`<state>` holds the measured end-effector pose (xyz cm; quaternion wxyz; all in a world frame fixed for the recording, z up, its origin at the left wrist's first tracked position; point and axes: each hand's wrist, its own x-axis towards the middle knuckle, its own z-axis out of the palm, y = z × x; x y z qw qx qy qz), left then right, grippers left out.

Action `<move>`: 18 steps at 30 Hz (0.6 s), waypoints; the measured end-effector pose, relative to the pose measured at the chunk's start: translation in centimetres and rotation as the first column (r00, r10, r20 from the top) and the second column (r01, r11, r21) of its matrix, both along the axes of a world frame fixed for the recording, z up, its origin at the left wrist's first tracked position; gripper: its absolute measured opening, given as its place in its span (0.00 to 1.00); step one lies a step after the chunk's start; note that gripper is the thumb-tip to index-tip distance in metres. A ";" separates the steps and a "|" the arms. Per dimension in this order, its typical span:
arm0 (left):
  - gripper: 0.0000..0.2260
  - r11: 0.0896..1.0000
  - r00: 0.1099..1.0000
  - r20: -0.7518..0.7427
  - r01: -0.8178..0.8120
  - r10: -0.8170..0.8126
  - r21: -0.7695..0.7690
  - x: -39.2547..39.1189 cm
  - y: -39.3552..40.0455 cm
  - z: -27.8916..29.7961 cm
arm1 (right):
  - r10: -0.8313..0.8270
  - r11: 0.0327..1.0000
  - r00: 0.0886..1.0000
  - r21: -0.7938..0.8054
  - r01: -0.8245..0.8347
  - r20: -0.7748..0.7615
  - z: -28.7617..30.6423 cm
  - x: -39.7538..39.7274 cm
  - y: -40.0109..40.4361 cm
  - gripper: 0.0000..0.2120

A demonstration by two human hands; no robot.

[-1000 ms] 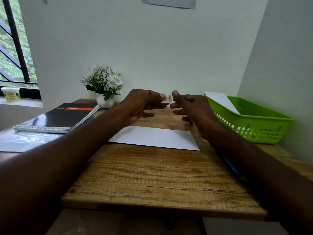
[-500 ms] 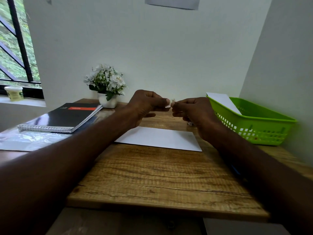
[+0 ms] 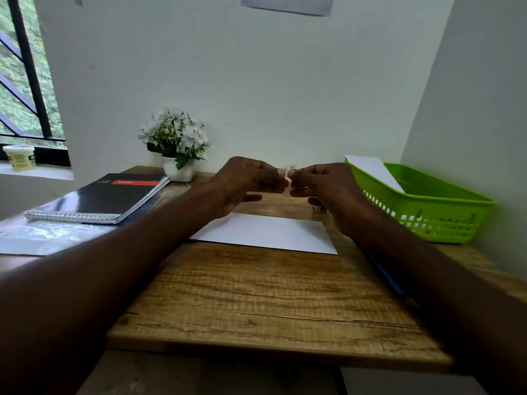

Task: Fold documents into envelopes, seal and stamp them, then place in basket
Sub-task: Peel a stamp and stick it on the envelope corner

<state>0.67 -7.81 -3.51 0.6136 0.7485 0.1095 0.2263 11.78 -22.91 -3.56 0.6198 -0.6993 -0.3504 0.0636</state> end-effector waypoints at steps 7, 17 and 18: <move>0.14 0.988 0.999 -0.020 -0.045 0.048 0.146 0.2 0.1 -0.4 | -0.158 0.960 0.921 -0.162 0.228 0.355 -0.7 0.1 0.4 0.17; 0.10 0.921 0.995 0.067 -0.097 0.077 0.376 0.5 2.2 -0.6 | -0.190 0.966 0.826 -0.050 0.255 0.531 -0.4 0.3 0.7 0.14; 0.09 0.909 0.996 0.068 -0.080 0.057 0.410 0.6 2.1 -0.7 | -0.144 0.976 0.838 -0.067 0.209 0.527 -0.4 0.3 0.7 0.15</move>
